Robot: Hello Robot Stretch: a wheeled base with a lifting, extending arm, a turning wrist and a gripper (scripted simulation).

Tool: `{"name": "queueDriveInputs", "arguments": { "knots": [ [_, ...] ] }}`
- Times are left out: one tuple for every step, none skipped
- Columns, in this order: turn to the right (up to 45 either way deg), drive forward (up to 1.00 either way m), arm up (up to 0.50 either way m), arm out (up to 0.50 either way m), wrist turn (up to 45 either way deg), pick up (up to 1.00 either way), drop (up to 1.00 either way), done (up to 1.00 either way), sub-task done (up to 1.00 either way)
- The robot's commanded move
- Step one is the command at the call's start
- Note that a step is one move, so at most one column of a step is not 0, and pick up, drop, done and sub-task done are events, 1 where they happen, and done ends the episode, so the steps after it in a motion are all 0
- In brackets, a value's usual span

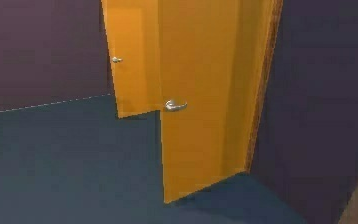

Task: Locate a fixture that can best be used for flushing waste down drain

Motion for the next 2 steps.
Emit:
{"name": "queueDriveInputs", "arguments": {
  "knots": [
    [-21.0, 0.00, 0.00, 0.00, 0.0, 0.00, 0.00, 0.00, 0.00],
    [-3.0, 0.00, 0.00, 0.00, 0.0, 0.00, 0.00, 0.00, 0.00]
  ]
}}
